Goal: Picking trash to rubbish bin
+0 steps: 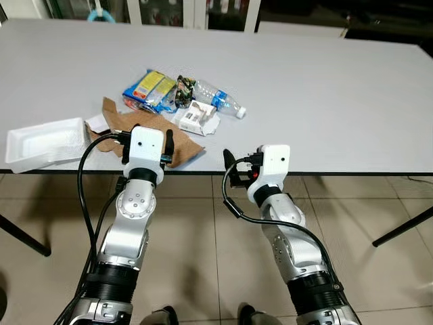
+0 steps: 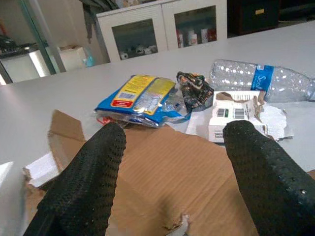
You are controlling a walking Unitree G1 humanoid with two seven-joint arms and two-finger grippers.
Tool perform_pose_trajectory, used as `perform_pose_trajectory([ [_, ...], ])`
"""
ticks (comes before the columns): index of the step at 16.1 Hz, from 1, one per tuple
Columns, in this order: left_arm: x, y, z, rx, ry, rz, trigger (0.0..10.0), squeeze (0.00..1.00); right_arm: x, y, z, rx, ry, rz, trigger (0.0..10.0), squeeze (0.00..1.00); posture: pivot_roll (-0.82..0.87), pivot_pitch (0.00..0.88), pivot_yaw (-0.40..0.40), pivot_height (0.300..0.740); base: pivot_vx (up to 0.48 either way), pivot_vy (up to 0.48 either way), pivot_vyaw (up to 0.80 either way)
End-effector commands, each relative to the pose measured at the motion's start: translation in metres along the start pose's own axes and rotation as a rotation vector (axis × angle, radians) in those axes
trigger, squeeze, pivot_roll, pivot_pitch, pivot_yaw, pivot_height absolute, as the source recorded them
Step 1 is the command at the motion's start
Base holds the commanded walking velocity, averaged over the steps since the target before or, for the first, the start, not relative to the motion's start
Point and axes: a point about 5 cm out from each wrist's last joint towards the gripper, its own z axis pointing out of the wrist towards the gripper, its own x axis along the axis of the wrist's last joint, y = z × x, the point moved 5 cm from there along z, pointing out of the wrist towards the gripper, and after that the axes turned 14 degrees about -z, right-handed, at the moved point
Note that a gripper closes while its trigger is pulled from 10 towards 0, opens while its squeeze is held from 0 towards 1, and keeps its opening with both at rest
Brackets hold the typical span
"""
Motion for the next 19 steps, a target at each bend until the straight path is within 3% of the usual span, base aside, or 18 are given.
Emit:
perform_pose_trajectory([
  [1,0.002,0.003,-0.001,-0.015,-0.001,0.001,10.0,0.00,-0.002,0.004,-0.002,-0.013,-0.016,0.003,10.0,0.00,-0.04,0.167,-0.049,0.740,0.000,0.000,0.00],
  [3,0.008,0.000,-0.001,-0.007,0.002,-0.002,10.0,0.00,-0.001,0.005,0.000,-0.015,-0.016,0.003,10.0,0.00,-0.04,0.166,-0.047,0.740,0.000,0.000,0.00],
  [5,0.009,-0.014,-0.002,0.047,-0.018,-0.017,10.0,0.00,0.000,0.007,0.001,-0.018,-0.014,0.004,10.0,0.00,-0.03,0.163,-0.049,0.740,0.000,0.000,0.00],
  [6,0.009,-0.023,-0.003,0.076,-0.023,-0.032,10.0,1.00,0.000,0.008,0.002,-0.019,-0.014,0.003,10.0,0.00,-0.03,0.162,-0.052,0.740,0.000,0.000,0.00],
  [12,0.022,-0.051,-0.018,0.139,-0.049,-0.081,10.0,1.00,0.001,0.007,0.003,-0.010,-0.013,0.006,10.0,0.00,-0.01,0.166,-0.054,0.740,0.000,0.000,0.00],
  [17,0.023,-0.062,-0.023,0.183,-0.071,-0.101,10.0,1.00,0.001,0.008,0.004,-0.008,-0.013,0.005,10.0,0.00,-0.01,0.165,-0.059,0.740,0.000,0.000,0.00],
  [18,0.020,-0.068,-0.025,0.208,-0.086,-0.089,10.0,0.00,0.001,0.009,0.005,-0.008,-0.013,0.004,10.0,0.00,-0.01,0.163,-0.060,0.740,0.000,0.000,0.00],
  [19,0.018,-0.072,-0.026,0.229,-0.095,-0.104,10.0,0.00,0.001,0.009,0.005,-0.008,-0.013,0.002,10.0,0.00,-0.01,0.162,-0.063,0.740,0.000,0.000,0.00],
])
